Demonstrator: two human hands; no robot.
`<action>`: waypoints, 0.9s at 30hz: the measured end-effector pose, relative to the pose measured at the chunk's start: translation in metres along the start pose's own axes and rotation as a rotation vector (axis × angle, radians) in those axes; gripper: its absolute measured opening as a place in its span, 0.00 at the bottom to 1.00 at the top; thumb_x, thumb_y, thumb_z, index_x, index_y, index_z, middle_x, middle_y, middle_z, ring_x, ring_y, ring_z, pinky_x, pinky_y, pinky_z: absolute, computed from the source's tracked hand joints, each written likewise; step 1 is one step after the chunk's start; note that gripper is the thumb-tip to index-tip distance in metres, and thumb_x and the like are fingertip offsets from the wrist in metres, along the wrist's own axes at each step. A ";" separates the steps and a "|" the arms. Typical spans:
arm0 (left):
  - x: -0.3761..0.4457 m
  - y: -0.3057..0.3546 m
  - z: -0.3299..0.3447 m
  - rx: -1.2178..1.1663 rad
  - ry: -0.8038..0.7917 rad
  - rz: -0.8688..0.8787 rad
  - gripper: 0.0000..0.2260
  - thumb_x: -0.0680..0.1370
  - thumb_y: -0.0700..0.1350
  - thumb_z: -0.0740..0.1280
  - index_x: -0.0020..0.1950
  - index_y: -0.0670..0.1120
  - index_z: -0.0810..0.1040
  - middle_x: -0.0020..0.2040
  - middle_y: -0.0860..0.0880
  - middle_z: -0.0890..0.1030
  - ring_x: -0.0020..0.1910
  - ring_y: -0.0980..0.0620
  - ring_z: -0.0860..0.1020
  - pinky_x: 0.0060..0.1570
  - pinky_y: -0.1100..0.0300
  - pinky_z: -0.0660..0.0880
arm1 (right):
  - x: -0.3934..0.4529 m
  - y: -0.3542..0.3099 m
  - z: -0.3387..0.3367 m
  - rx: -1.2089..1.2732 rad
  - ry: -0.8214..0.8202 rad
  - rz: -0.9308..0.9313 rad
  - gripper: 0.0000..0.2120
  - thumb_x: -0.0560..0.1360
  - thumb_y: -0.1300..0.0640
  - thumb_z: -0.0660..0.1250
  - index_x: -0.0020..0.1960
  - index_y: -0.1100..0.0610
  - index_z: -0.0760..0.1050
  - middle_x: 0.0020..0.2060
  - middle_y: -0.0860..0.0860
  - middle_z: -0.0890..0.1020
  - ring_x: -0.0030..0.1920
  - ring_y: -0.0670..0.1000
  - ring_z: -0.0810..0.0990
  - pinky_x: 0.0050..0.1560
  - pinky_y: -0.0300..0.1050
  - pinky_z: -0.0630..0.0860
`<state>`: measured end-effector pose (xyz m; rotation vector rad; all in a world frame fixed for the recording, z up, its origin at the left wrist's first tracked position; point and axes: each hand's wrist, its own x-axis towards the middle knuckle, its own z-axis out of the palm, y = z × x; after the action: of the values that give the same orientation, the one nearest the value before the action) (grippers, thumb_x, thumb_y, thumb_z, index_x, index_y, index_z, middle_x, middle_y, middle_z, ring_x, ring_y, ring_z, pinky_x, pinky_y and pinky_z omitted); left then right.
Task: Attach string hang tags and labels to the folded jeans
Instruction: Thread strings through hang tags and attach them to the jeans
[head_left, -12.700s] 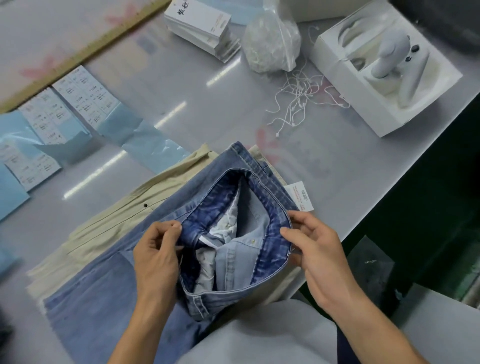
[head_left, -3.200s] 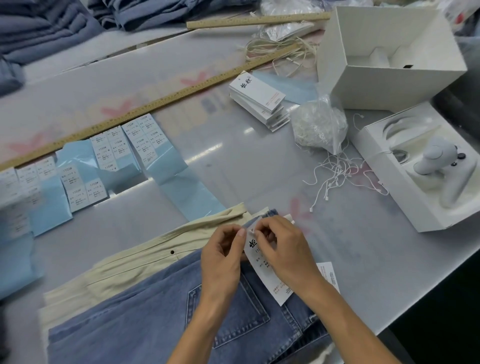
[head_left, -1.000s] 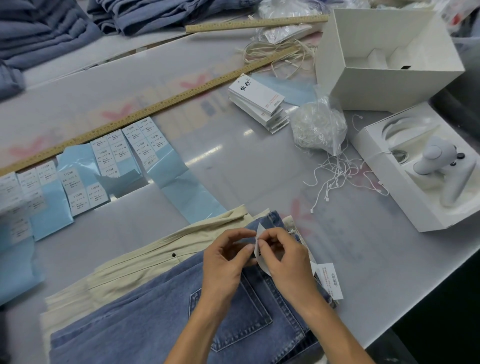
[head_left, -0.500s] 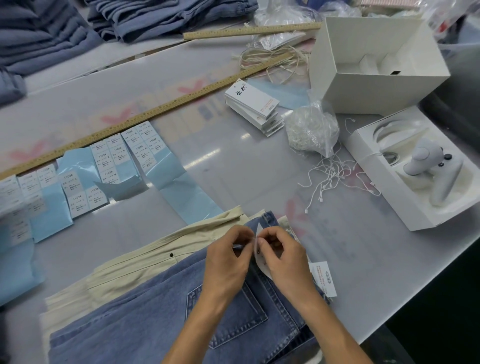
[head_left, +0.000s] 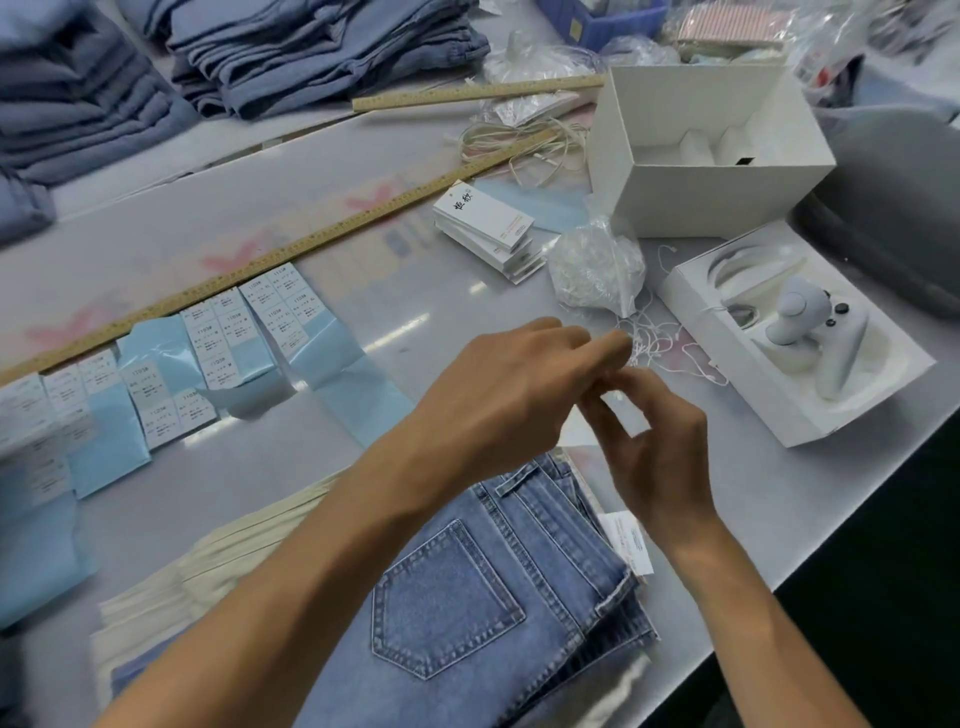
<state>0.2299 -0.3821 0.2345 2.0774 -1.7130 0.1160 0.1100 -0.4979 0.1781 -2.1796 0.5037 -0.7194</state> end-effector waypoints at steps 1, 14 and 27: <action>0.000 0.001 0.002 0.016 0.026 0.024 0.17 0.74 0.36 0.75 0.59 0.47 0.75 0.42 0.49 0.79 0.38 0.49 0.72 0.27 0.63 0.61 | 0.001 0.001 -0.004 0.031 0.011 0.003 0.11 0.76 0.55 0.70 0.55 0.60 0.83 0.46 0.49 0.86 0.46 0.43 0.82 0.51 0.27 0.73; -0.105 0.001 0.137 -0.311 -0.142 -0.801 0.04 0.79 0.45 0.68 0.47 0.51 0.74 0.45 0.55 0.75 0.48 0.52 0.73 0.43 0.55 0.70 | -0.060 0.001 0.003 -0.088 -0.085 -0.122 0.05 0.80 0.57 0.70 0.53 0.57 0.83 0.45 0.46 0.83 0.45 0.48 0.82 0.46 0.45 0.80; -0.120 -0.023 0.124 -0.988 -0.011 -0.938 0.08 0.77 0.36 0.72 0.45 0.49 0.85 0.40 0.52 0.85 0.40 0.58 0.81 0.42 0.65 0.75 | -0.088 0.035 0.085 -0.226 -0.167 0.435 0.07 0.76 0.57 0.70 0.39 0.53 0.77 0.31 0.47 0.78 0.33 0.50 0.74 0.34 0.52 0.73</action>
<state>0.1977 -0.3169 0.0759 1.7942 -0.4193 -0.8359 0.0931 -0.4242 0.0759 -2.2007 0.9690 -0.2518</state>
